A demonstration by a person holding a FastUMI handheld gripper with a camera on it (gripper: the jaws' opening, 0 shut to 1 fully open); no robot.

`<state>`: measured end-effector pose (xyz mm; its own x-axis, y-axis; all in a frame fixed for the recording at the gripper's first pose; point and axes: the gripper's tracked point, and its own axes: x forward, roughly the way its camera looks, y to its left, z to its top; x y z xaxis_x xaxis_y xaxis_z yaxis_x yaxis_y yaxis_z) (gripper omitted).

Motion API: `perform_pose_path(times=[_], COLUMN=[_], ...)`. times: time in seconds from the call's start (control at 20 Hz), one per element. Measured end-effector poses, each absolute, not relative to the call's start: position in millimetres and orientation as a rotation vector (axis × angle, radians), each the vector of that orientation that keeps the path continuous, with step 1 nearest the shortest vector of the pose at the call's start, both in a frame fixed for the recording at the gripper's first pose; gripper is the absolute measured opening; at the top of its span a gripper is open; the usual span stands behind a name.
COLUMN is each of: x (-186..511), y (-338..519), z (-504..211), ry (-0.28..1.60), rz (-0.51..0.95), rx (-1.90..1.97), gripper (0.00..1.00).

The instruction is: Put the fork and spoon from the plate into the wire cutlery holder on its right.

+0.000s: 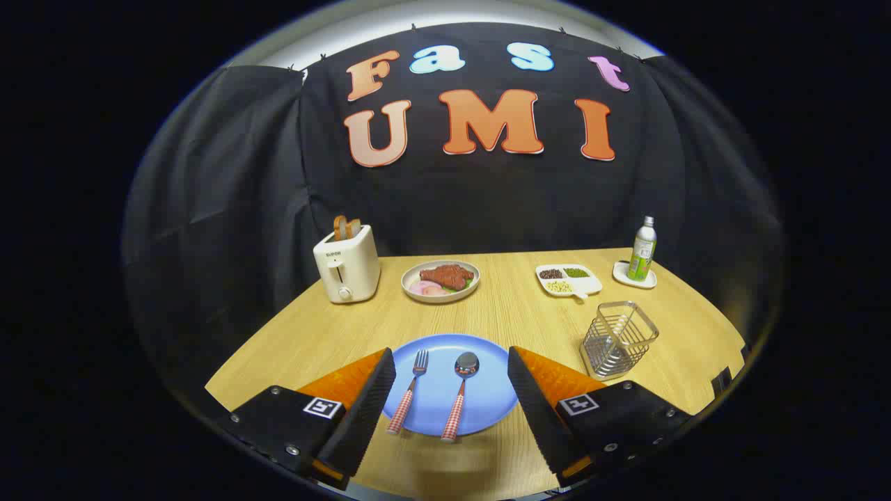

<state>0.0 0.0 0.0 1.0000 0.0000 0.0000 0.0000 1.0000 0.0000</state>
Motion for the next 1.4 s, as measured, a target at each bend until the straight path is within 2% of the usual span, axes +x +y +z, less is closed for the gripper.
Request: perform_pose_path(times=[0.35,0.85,1.15,1.4], x=[-29,-44,-31,-15], y=[-19,-35,-66,-51], z=[70,129,127,103], ry=[-0.182,-0.281,-0.238,-0.168], rz=[-0.051,-0.018,-0.112,-0.088], rx=[-0.036,0.015,-0.038,-0.019], gripper=[0.97,0.97,0.97,0.97])
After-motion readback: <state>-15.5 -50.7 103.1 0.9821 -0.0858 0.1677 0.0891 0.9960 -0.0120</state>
